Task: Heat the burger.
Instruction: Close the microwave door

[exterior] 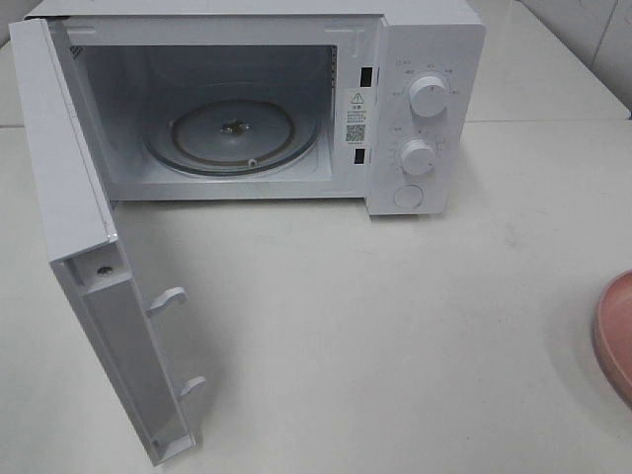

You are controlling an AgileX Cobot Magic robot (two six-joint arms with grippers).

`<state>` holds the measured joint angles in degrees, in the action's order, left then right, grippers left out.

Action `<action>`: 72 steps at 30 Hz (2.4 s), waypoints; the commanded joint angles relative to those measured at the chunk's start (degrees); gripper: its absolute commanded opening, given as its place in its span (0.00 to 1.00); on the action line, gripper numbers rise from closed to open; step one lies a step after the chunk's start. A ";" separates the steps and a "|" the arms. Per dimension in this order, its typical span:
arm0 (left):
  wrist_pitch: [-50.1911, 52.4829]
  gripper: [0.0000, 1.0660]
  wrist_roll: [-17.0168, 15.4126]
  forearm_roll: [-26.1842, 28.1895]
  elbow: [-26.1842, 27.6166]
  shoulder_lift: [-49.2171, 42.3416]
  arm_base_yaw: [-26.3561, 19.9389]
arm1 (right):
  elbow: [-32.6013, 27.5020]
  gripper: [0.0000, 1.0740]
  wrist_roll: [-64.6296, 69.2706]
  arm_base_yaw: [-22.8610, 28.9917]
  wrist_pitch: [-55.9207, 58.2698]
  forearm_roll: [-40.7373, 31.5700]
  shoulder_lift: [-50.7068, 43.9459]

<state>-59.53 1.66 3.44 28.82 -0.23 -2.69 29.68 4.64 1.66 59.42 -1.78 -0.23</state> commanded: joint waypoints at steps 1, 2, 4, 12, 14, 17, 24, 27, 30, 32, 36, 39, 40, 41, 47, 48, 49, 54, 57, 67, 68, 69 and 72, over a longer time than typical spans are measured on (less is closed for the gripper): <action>0.11 0.90 -0.23 0.06 -0.17 -1.20 -0.17 | -0.11 0.71 -0.69 -0.40 -0.34 0.06 -1.49; 0.11 0.90 -0.23 0.06 -0.17 -1.20 -0.17 | -0.11 0.71 -0.69 -0.40 -0.34 0.06 -1.49; 0.11 0.90 -0.23 0.06 -0.17 -1.20 -0.17 | -0.11 0.71 -0.69 -0.40 -0.34 0.06 -1.49; 0.11 0.90 -0.23 0.06 -0.17 -1.20 -0.17 | -0.11 0.71 -0.69 -0.40 -0.34 0.06 -1.49; 0.11 0.90 -0.23 0.06 -0.17 -1.20 -0.17 | -0.11 0.71 -0.69 -0.40 -0.34 0.06 -1.49; 0.11 0.90 -0.23 0.06 -0.17 -1.20 -0.17 | -0.11 0.71 -0.69 -0.40 -0.34 0.06 -1.49; 0.11 0.90 -0.23 0.06 -0.17 -1.20 -0.17 | -0.11 0.71 -0.69 -0.40 -0.34 0.06 -1.49; 0.11 0.90 -0.23 0.06 -0.17 -1.20 -0.17 | -0.11 0.71 -0.69 -0.40 -0.34 0.06 -1.49; 0.11 0.90 -0.29 0.06 -0.17 -1.20 -0.17 | -0.11 0.71 -0.69 -0.40 -0.34 0.06 -1.49; 0.11 0.90 -0.29 0.06 -0.17 -1.20 -0.17 | -0.11 0.71 -0.69 -0.40 -0.34 0.06 -1.49; 0.11 0.90 -0.23 0.23 -0.17 -1.09 -0.17 | -0.11 0.71 -0.69 -0.40 -0.34 0.06 -1.49; 0.34 0.89 -0.29 0.29 0.00 -0.80 -0.17 | -0.11 0.71 -0.69 -0.40 -0.34 0.06 -1.49; 0.63 0.89 -0.29 0.52 0.46 -0.46 -0.17 | -0.11 0.71 -0.69 -0.40 -0.34 0.06 -1.49; 1.83 0.86 -0.29 0.46 1.66 0.92 -0.17 | -0.11 0.71 -0.69 -0.40 -0.34 0.06 -1.49; 7.45 0.58 -0.29 -2.81 2.86 7.85 -0.17 | -0.11 0.71 -0.69 -0.40 -0.34 0.06 -1.49; 7.45 0.58 -0.29 -2.81 2.86 7.85 -0.17 | -0.11 0.71 -0.69 -0.40 -0.34 0.06 -1.49; 9.05 0.45 -0.29 -4.47 2.86 10.49 -0.17 | -0.11 0.71 -0.69 -0.40 -0.34 0.06 -1.49; 15.01 0.14 -0.29 -6.65 2.35 16.33 -0.17 | -0.11 0.71 -0.69 -0.40 -0.34 0.06 -1.49; 21.37 0.00 -0.06 -7.73 0.69 21.08 -0.17 | -0.11 0.71 -0.69 -0.40 -0.34 0.06 -1.49; 59.53 0.00 -0.06 -8.25 -9.17 35.75 -0.17 | -0.11 0.71 -0.69 -0.40 -0.34 0.06 -1.49; 63.83 0.00 -0.06 -8.25 -10.20 37.01 -0.17 | -0.11 0.70 -0.69 -0.40 -0.34 0.06 -1.49; 63.83 0.00 -0.06 -8.25 -10.20 37.01 -0.17 | -0.11 0.70 -0.69 -0.40 -0.34 0.06 -1.49; 78.27 0.00 -0.11 -8.31 -13.29 42.28 -0.17 | -0.11 0.70 -0.69 -0.40 -0.34 0.06 -1.49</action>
<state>12.49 1.66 -4.81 16.39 40.62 -2.69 29.68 4.41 1.66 59.42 -1.78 -0.23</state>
